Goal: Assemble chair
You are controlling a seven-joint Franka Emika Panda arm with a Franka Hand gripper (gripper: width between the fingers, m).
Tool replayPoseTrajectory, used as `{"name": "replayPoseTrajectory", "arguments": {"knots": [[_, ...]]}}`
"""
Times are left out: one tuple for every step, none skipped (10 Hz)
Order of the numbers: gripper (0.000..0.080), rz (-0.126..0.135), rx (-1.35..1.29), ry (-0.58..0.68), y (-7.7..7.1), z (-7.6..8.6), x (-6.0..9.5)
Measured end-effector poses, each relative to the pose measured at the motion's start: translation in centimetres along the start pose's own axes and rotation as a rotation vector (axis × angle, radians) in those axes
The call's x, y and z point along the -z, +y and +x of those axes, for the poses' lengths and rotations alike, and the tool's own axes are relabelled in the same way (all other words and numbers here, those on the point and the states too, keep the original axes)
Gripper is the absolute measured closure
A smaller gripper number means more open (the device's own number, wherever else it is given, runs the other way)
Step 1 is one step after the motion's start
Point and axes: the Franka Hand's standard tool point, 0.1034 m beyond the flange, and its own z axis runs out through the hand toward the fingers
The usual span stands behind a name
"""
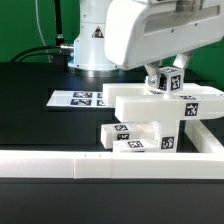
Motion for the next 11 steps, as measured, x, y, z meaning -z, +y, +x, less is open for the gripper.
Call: {"name": "replayPoseTrajectory", "arguments": {"knots": [[0.0517,0.001,0.000,-0.003,0.00,-0.04,-0.22],[0.0517,0.002,-0.001,-0.004,0.04,-0.07,-0.36],[0.0517,0.001,-0.002,-0.003,0.06,-0.06,-0.36],[0.0517,0.001,-0.002,-0.003,0.06,-0.06,-0.35],[0.0430,0.001,-0.003,-0.003,0.08,-0.08,-0.38],[0.0292,0.001,-0.003,-0.003,0.09,-0.09,-0.39],[0.0292,0.001,-0.003,-0.003,0.09,-0.10,-0.39],[0.0180,0.001,-0.003,-0.003,0.10,-0.11,-0.39],[0.0159,0.001,-0.003,-0.003,0.11,-0.11,-0.39],[0.0159,0.001,-0.003,-0.003,0.12,-0.12,-0.39],[0.0151,0.003,-0.004,-0.006,0.08,-0.16,-0.26]]}}
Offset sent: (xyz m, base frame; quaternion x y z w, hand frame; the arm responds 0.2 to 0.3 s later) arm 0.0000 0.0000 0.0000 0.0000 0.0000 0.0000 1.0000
